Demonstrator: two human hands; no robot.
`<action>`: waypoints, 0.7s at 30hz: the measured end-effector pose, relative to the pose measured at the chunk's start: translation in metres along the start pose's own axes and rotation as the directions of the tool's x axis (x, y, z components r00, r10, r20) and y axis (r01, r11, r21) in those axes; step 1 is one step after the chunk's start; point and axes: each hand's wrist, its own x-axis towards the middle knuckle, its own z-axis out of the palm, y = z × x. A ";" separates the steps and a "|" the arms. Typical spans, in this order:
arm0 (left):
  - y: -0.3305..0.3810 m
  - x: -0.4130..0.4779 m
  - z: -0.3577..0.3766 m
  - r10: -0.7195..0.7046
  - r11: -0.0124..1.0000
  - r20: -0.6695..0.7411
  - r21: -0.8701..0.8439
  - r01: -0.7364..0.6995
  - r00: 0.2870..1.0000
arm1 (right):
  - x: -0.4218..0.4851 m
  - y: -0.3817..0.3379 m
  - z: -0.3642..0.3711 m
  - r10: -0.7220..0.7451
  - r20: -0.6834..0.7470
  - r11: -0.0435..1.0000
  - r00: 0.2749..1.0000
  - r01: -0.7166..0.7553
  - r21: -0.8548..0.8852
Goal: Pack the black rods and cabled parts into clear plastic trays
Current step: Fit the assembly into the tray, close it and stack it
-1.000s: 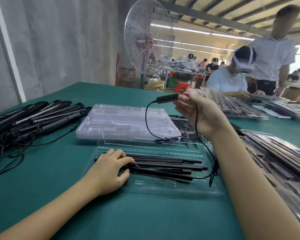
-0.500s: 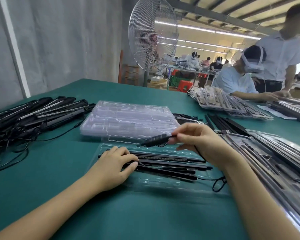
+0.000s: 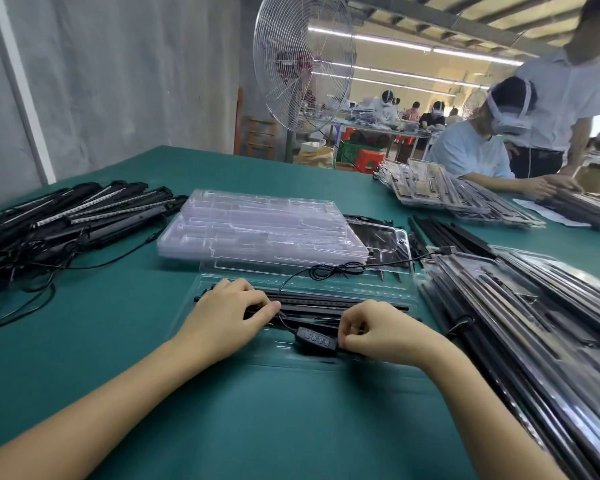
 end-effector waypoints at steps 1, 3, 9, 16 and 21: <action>0.002 0.000 0.002 0.001 0.999 -0.015 0.033 -0.001 1.000 | 0.000 -0.002 0.003 -0.005 -0.016 0.998 1.000 0.004 -0.058; 0.004 -0.001 0.004 -0.001 0.996 -0.036 0.086 0.004 0.999 | 0.001 -0.007 0.007 -0.010 -0.066 0.978 0.998 -0.004 -0.210; 0.006 -0.001 0.006 -0.028 0.990 -0.052 0.136 0.035 0.998 | 0.001 -0.017 0.016 -0.155 -0.086 0.975 0.984 0.139 -0.175; 0.011 -0.004 0.005 -0.022 0.980 -0.044 0.197 0.030 0.999 | 0.003 -0.019 0.026 -0.241 -0.139 0.968 0.961 0.227 -0.106; 0.015 -0.008 0.004 -0.032 0.974 -0.020 0.222 0.036 0.999 | 0.005 -0.007 0.023 -0.150 -0.146 0.986 0.978 0.160 0.055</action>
